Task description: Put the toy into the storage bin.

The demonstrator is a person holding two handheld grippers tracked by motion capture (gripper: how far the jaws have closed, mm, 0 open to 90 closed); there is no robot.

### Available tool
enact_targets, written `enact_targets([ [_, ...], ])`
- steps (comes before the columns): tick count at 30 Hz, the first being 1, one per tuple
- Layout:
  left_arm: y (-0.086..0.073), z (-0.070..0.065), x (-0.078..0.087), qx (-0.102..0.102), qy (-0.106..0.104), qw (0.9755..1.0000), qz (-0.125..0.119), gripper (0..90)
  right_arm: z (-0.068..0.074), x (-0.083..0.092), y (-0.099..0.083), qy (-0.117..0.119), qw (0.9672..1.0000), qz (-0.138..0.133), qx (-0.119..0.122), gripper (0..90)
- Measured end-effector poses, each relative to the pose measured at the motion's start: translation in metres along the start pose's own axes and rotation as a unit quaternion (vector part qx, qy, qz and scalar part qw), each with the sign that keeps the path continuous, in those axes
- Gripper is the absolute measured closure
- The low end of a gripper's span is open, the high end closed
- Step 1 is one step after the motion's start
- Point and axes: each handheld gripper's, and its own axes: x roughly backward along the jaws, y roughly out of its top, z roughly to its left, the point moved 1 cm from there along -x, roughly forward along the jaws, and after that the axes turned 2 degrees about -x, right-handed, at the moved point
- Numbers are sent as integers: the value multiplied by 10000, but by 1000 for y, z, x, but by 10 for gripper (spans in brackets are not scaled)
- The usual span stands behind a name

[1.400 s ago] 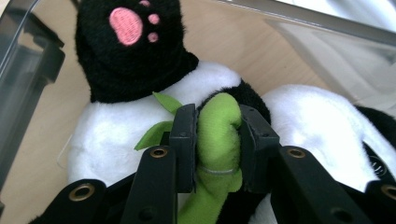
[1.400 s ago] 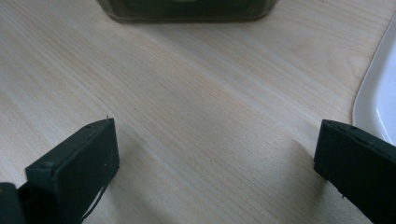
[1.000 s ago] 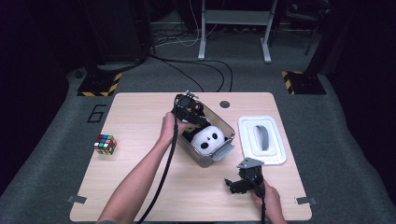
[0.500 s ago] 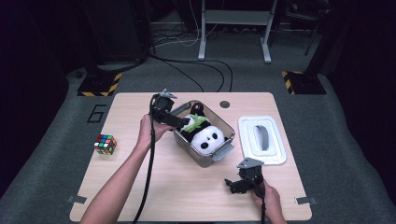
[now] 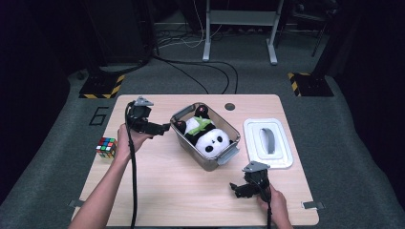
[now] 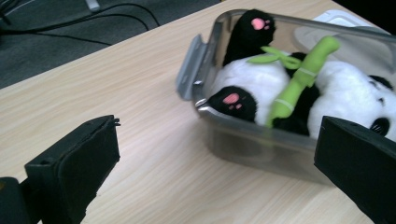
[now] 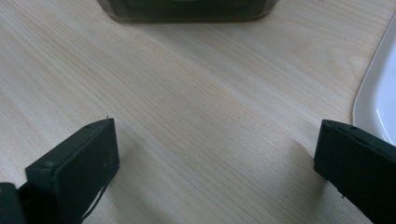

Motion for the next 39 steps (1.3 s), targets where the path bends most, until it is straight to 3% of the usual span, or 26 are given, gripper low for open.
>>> enact_targets([
  [10,-27,25,13,240,384,9990,-55,0,0,0,0,2,10000,7,29,0],
  [20,-51,51,26,560,729,9957,-68,0,0,0,0,3,10000,7,29,0],
  [30,-85,86,28,1006,1143,9883,-77,0,0,0,0,3,10000,8,27,0],
  [39,-117,112,21,1249,1406,9820,155,0,-1,0,0,2,10000,3,44,0],
])
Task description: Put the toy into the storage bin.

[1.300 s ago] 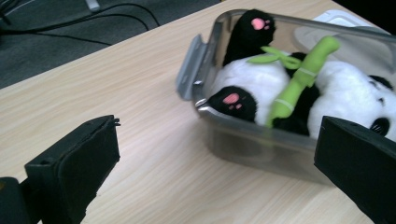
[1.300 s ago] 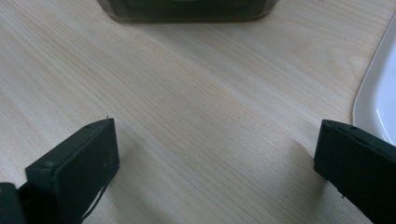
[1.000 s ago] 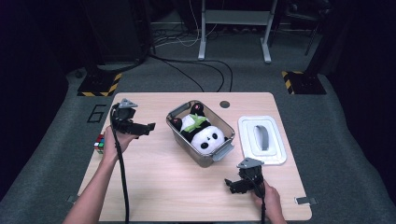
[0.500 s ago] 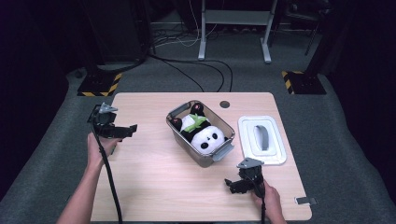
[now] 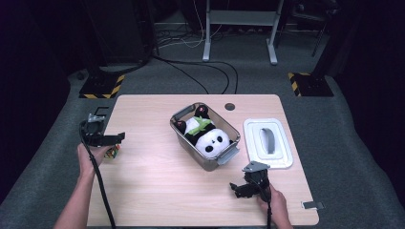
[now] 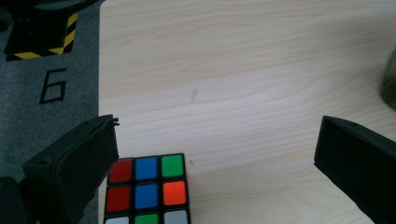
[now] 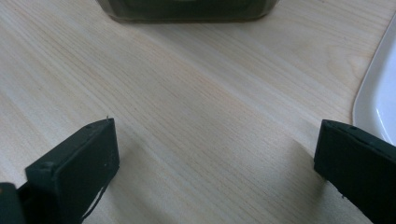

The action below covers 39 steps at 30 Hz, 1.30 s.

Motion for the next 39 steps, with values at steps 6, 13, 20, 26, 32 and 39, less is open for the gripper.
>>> enact_targets([
  [6,-18,19,-11,227,78,9993,283,0,0,0,0,0,10000,-1,1,0],
  [13,-34,29,-25,309,178,9980,527,4,0,0,0,1,10000,4,-13,0],
  [20,-44,31,-34,304,148,9979,554,146,0,0,0,0,10000,4,-14,0],
  [26,-53,29,-40,231,325,9966,727,329,0,0,0,0,10000,3,-14,0],
  [32,-52,26,-37,149,287,9964,787,342,0,0,0,0,10000,4,-16,0],
  [39,-44,17,-32,30,71,9977,669,342,1,0,0,-2,10000,-3,-44,0],
])
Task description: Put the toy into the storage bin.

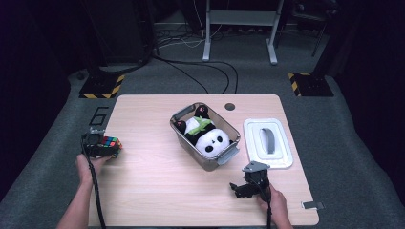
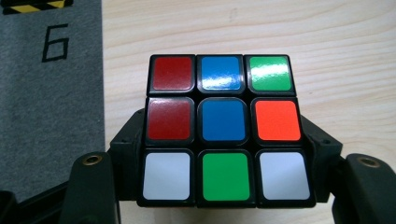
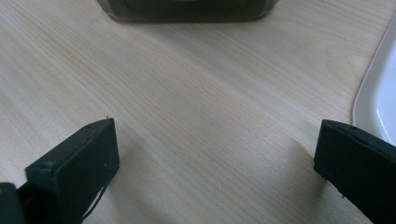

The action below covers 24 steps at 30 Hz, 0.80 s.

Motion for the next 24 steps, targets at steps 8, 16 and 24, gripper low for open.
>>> enact_targets([
  [8,14,-18,13,-246,-205,9994,-147,341,0,0,0,1,10000,0,-1,0],
  [16,31,-44,23,-667,-435,9965,-243,341,0,0,0,6,10000,0,9,0],
  [24,41,-62,32,-903,-648,9933,-330,341,0,0,0,6,10000,-2,12,0],
])
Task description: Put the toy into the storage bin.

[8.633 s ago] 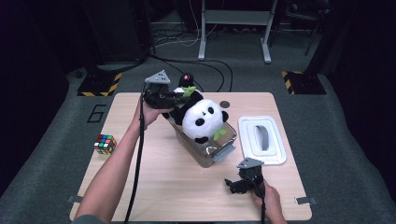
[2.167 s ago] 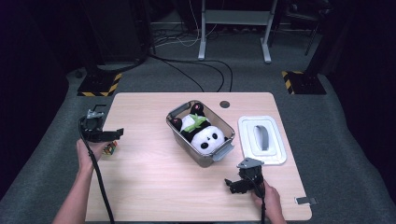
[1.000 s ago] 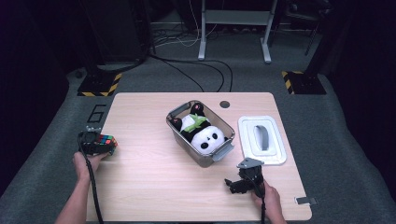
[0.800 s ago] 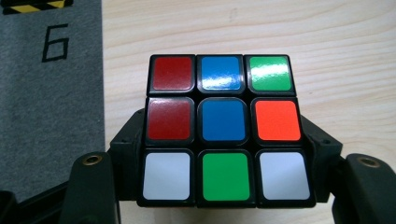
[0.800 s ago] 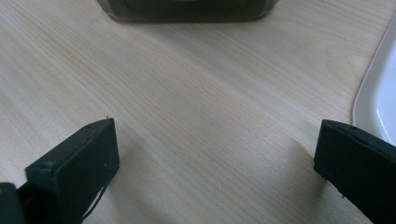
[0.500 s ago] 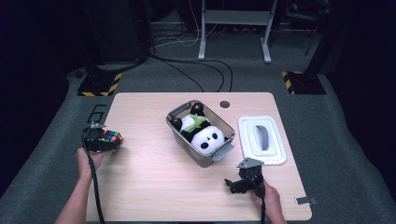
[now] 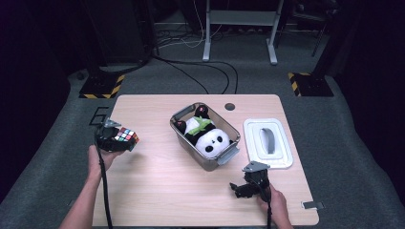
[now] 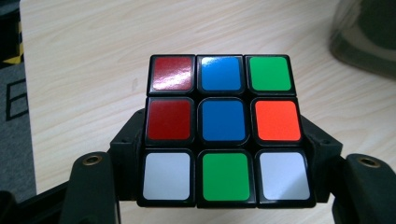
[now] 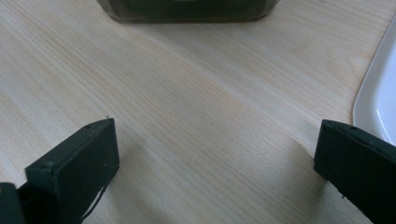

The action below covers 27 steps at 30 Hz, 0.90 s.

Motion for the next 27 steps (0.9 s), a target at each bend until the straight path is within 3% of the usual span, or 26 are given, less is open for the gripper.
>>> enact_targets([
  [11,21,-15,12,-220,-191,9995,-134,341,0,0,0,0,10000,-2,3,0],
  [20,43,-32,13,-560,-306,9978,-187,341,0,0,0,3,10000,8,31,0],
  [27,59,-38,18,-641,-411,9967,-289,341,0,0,0,3,10000,8,30,0],
])
